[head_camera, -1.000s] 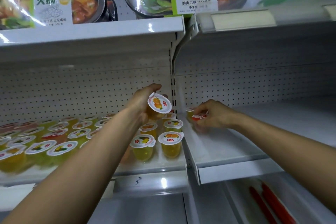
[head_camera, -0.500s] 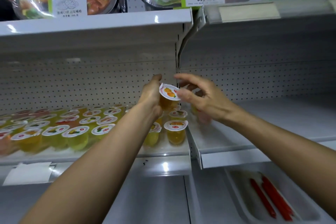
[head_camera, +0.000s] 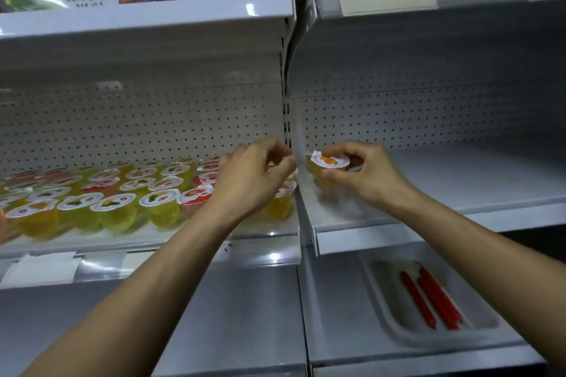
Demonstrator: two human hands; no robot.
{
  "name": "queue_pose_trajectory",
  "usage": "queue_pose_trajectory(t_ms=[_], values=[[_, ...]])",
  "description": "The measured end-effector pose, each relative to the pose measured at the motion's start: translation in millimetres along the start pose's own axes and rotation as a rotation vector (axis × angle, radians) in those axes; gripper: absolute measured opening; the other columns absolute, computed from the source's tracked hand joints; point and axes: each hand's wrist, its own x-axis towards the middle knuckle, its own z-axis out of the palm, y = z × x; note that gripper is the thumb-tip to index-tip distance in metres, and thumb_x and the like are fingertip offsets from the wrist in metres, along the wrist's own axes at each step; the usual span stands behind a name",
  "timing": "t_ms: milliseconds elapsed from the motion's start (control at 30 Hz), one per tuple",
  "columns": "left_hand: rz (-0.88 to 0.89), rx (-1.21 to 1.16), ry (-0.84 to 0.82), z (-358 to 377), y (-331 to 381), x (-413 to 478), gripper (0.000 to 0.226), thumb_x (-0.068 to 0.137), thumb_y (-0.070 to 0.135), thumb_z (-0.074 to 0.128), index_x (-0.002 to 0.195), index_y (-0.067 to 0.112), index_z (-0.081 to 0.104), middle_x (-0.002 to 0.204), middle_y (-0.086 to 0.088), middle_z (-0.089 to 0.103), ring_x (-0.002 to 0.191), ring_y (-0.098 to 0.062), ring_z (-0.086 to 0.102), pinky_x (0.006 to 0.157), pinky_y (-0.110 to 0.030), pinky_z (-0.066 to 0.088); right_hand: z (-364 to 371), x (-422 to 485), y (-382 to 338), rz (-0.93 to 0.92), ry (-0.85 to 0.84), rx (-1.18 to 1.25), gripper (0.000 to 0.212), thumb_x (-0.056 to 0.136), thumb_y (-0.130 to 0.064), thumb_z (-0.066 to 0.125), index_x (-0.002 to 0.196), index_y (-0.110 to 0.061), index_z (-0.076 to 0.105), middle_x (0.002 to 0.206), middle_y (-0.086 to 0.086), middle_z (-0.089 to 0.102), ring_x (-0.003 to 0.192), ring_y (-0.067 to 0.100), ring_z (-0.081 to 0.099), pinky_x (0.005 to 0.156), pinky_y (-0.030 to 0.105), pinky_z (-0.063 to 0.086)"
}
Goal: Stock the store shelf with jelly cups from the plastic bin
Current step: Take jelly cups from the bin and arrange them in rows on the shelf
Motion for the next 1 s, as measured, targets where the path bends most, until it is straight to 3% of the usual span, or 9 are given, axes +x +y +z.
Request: queue_pose_trajectory(t_ms=[100, 233, 367, 467, 600, 667, 800, 867, 1000], values=[[0.064, 0.432, 0.015, 4, -7, -11, 0.040, 0.084, 0.065, 0.051, 0.110, 0.037, 0.065, 0.117, 0.012, 0.065, 0.114, -0.017, 0.050, 0.093, -0.038, 0.028, 1, -6, 17, 0.096, -0.039, -0.035, 0.032, 0.075, -0.010, 0.079, 0.099, -0.029, 0.069, 0.095, -0.014, 0.068, 0.081, -0.006, 0.063, 0.077, 0.012, 0.049], [0.077, 0.476, 0.016, 4, -1, -17, 0.050, 0.075, 0.075, 0.056, 0.105, 0.036, 0.069, 0.112, 0.009, 0.067, 0.115, -0.016, 0.049, 0.093, -0.037, 0.026, 3, -7, 22, 0.124, -0.067, -0.079, 0.029, 0.078, -0.014, 0.077, 0.103, -0.029, 0.069, 0.093, -0.024, 0.062, 0.087, -0.007, 0.060, 0.080, 0.013, 0.048], [0.074, 0.523, 0.011, 5, 1, -17, 0.049, 0.075, 0.072, 0.060, 0.107, 0.036, 0.069, 0.113, 0.008, 0.067, 0.115, -0.017, 0.050, 0.092, -0.037, 0.026, 3, -7, 22, 0.126, -0.081, -0.161, 0.028, 0.081, -0.021, 0.074, 0.107, -0.030, 0.067, 0.103, -0.011, 0.064, 0.090, 0.002, 0.061, 0.075, 0.015, 0.046], [0.068, 0.509, 0.007, 7, -1, -17, 0.045, 0.078, 0.069, 0.060, 0.107, 0.036, 0.067, 0.117, 0.009, 0.066, 0.116, -0.017, 0.050, 0.092, -0.037, 0.026, 4, -10, 21, 0.104, -0.081, -0.351, 0.033, 0.081, -0.033, 0.072, 0.112, -0.035, 0.063, 0.118, -0.004, 0.055, 0.107, 0.014, 0.053, 0.086, 0.030, 0.044], [0.071, 0.320, 0.106, 3, -6, -31, 0.040, 0.083, 0.060, 0.061, 0.110, 0.032, 0.067, 0.115, 0.009, 0.066, 0.112, -0.016, 0.055, 0.096, -0.038, 0.039, 9, -16, 8, -0.047, 0.018, -0.553, 0.042, 0.085, -0.038, 0.066, 0.125, -0.029, 0.058, 0.128, 0.000, 0.049, 0.121, 0.019, 0.038, 0.090, 0.029, 0.033], [0.064, 0.154, 0.218, -3, -12, -52, 0.035, 0.082, 0.054, 0.061, 0.106, 0.029, 0.068, 0.106, 0.011, 0.067, 0.098, -0.013, 0.061, 0.086, -0.039, 0.049, 17, -20, -4, -0.144, 0.072, -0.543, 0.039, 0.086, -0.034, 0.066, 0.124, -0.026, 0.058, 0.124, 0.000, 0.051, 0.118, 0.016, 0.041, 0.092, 0.029, 0.035], [-0.031, -0.025, 0.348, -24, -38, -116, 0.026, 0.084, 0.044, 0.065, 0.107, 0.030, 0.066, 0.101, 0.017, 0.065, 0.083, -0.002, 0.063, 0.075, -0.021, 0.048, 50, -38, -27, -0.280, 0.061, -0.416, 0.031, 0.087, -0.028, 0.065, 0.117, -0.023, 0.061, 0.118, -0.001, 0.055, 0.112, 0.018, 0.051, 0.093, 0.043, 0.045], [-0.084, -0.004, 0.382, -40, -59, -145, 0.023, 0.087, 0.037, 0.070, 0.110, 0.032, 0.065, 0.101, 0.017, 0.065, 0.084, -0.002, 0.063, 0.075, -0.018, 0.047, 75, -50, -38, -0.324, 0.019, -0.359, 0.031, 0.086, -0.029, 0.061, 0.116, -0.022, 0.062, 0.118, -0.002, 0.057, 0.111, 0.019, 0.053, 0.093, 0.046, 0.046], [-0.191, 0.132, 0.367, -83, -110, -190, 0.029, 0.087, 0.034, 0.069, 0.114, 0.027, 0.064, 0.101, 0.014, 0.066, 0.083, -0.003, 0.064, 0.074, -0.028, 0.052, 141, -67, -65, -0.408, -0.106, -0.338, 0.033, 0.083, -0.032, 0.056, 0.113, -0.021, 0.063, 0.116, -0.002, 0.059, 0.109, 0.021, 0.056, 0.093, 0.041, 0.043]])
